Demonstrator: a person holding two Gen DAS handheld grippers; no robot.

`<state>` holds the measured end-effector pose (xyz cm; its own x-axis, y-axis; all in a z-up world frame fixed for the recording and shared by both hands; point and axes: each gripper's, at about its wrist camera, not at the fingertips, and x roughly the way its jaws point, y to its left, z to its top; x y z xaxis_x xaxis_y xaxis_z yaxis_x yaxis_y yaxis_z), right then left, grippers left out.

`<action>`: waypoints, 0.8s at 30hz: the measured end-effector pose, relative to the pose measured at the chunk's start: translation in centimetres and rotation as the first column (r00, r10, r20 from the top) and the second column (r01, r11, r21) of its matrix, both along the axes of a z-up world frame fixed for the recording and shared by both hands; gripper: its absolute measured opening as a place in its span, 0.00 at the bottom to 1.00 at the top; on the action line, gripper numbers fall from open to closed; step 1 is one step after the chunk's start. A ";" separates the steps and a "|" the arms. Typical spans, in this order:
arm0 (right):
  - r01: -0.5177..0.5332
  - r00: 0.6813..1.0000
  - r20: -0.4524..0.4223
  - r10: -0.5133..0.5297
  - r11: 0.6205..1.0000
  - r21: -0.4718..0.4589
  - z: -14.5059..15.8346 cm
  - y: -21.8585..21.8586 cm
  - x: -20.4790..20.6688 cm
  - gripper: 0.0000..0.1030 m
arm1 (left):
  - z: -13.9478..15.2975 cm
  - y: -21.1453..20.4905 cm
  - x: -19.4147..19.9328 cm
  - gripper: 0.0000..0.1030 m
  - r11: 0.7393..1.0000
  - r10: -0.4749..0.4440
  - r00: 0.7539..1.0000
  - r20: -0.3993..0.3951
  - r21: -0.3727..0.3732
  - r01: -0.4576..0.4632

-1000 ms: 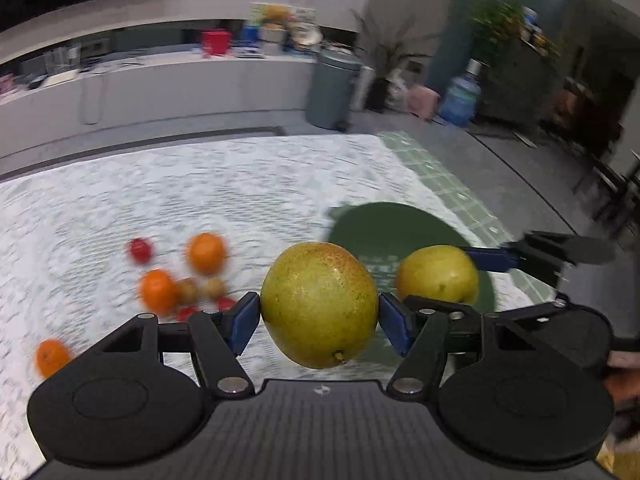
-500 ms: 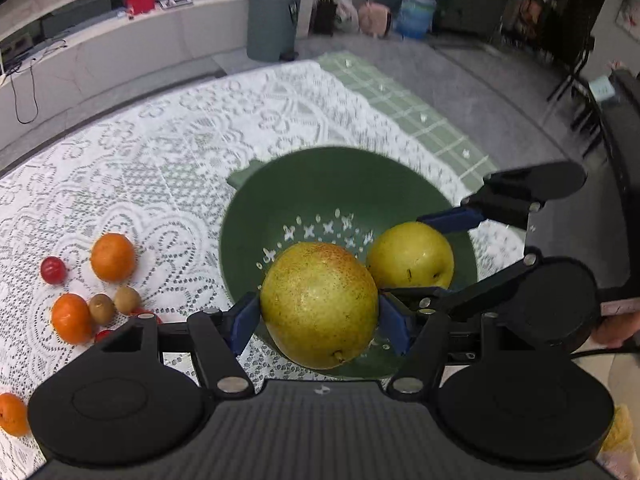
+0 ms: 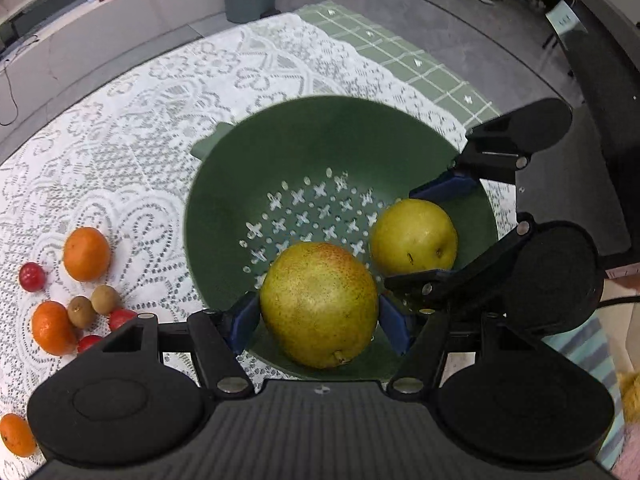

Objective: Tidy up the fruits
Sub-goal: 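Carry both pears over the green colander and open both tools to drop them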

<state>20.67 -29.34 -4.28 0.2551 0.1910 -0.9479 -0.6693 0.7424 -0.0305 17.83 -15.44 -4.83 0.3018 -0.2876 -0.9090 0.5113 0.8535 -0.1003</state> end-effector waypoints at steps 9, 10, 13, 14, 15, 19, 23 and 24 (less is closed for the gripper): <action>-0.034 0.999 -0.031 0.034 0.999 -0.010 -0.2 -0.1 0.8 0.60 | -0.5 -0.5 1.2 0.72 1.000 -0.009 0.999 -0.038 0.006 0.009; -0.035 0.999 -0.033 0.035 0.999 -0.010 -0.2 -0.1 0.8 0.61 | -0.6 -0.4 1.3 0.72 1.000 -0.007 0.999 -0.043 0.003 0.007; -0.037 0.999 -0.038 0.036 0.999 -0.014 -0.1 -0.1 0.8 0.61 | -0.7 -0.4 1.4 0.72 1.000 -0.011 0.999 -0.032 0.009 0.011; -0.038 0.999 -0.038 0.038 0.999 -0.017 -0.1 0.0 0.8 0.61 | -0.8 -0.4 1.4 0.72 1.000 -0.014 1.000 -0.028 0.014 0.014; -0.041 0.998 -0.040 0.040 0.999 -0.021 -0.1 0.0 0.8 0.61 | -0.8 -0.4 1.3 0.72 1.000 -0.017 1.000 -0.026 0.018 0.017; -0.056 0.997 -0.054 0.054 0.998 -0.029 -0.1 0.2 1.0 0.61 | -0.9 -0.3 1.3 0.72 0.999 -0.028 0.999 -0.023 0.028 0.029; -0.067 0.996 -0.064 0.065 0.997 -0.039 0.0 0.2 1.1 0.61 | -0.8 -0.4 1.2 0.72 0.998 -0.039 0.999 -0.022 0.045 0.040; -0.069 0.996 -0.066 0.066 0.997 -0.041 0.0 0.2 1.1 0.61 | -0.9 -0.4 1.2 0.72 0.998 -0.043 0.999 -0.021 0.050 0.044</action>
<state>21.78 -29.12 -4.25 0.1815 0.1642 -0.9696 -0.7194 0.6944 -0.0171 19.00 -15.82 -5.69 0.2717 -0.2538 -0.9283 0.5464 0.8347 -0.0683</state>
